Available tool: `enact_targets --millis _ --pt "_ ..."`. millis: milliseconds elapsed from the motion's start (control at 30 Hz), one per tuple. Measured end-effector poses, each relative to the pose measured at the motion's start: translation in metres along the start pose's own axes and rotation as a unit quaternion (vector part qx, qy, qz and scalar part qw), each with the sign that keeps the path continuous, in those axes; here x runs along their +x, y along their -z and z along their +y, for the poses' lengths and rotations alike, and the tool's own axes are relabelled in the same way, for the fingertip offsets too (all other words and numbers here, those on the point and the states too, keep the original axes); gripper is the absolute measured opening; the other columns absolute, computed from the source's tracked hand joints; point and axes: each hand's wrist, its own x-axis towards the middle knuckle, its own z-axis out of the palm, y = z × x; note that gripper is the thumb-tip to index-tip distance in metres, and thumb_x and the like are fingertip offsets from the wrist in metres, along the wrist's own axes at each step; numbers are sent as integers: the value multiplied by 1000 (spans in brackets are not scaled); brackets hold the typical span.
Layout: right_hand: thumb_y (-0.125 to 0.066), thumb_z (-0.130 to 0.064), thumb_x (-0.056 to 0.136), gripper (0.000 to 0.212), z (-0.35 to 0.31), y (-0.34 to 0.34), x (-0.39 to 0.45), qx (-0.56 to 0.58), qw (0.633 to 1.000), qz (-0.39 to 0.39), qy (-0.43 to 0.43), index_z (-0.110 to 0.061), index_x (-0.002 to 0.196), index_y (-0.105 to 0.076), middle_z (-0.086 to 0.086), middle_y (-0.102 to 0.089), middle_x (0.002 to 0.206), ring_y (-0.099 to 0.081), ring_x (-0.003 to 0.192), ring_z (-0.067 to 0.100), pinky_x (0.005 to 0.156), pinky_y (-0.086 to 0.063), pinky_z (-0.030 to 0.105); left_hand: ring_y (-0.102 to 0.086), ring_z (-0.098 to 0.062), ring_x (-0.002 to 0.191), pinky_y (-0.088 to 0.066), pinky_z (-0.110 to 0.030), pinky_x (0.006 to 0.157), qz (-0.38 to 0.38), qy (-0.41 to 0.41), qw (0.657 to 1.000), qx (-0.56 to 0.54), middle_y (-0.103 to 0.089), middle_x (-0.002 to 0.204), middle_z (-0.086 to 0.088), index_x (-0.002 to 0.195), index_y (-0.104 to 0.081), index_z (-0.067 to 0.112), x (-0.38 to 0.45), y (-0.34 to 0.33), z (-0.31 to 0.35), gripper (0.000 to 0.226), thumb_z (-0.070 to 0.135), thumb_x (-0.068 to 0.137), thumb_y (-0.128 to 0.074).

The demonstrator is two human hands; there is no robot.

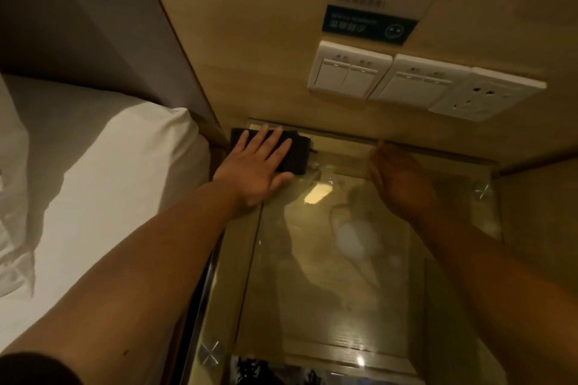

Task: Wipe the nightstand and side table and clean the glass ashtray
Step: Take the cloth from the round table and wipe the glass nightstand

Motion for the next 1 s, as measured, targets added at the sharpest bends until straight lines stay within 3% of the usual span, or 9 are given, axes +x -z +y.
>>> enact_targets --millis 133,200,367,567,767,1000 --pt "-26 -35 101 53 9 -21 -2 -34 999 -24 6 -11 148 -26 13 -14 158 -10 146 30 117 -8 42 21 -15 141 10 -43 114 10 -15 1000 22 14 154 3 147 11 31 6 -3 -2 71 72 91 -2" --pt "-28 -35 101 53 11 -26 -2 -30 999 -16 -1 -14 149 -23 9 -10 159 -5 147 25 118 -5 42 21 -15 140 9 -43 114 8 -24 999 31 15 153 3 148 9 28 12 2 -2 73 71 90 0" --pt "-29 -34 100 53 11 -28 -2 -40 999 -6 6 -13 148 -25 10 -14 159 -9 146 25 118 -8 43 13 -21 145 5 -47 116 13 -13 998 67 7 160 -5 151 2 21 19 10 1 73 63 92 -1" --pt "-38 -31 98 52 10 -29 -2 -40 999 18 8 -12 146 -31 11 -21 157 -16 145 27 117 -12 44 -20 -27 143 -9 -44 116 63 -9 998 28 -30 154 -9 149 -26 17 18 15 9 56 41 99 -36" --pt "-37 -30 97 52 12 -34 -1 -37 998 40 18 -10 145 -33 15 -26 155 -20 144 30 117 -15 48 -5 -20 146 -1 -42 116 29 2 1000 -4 -11 160 0 151 -16 24 17 7 8 56 47 100 -23" --pt "-21 -41 95 60 16 -37 -1 -27 999 41 21 -12 147 -30 13 -23 156 -17 145 29 117 -11 46 -5 -18 146 -3 -42 117 27 33 999 -8 -12 160 1 151 -14 27 -28 -6 40 64 58 95 -13"
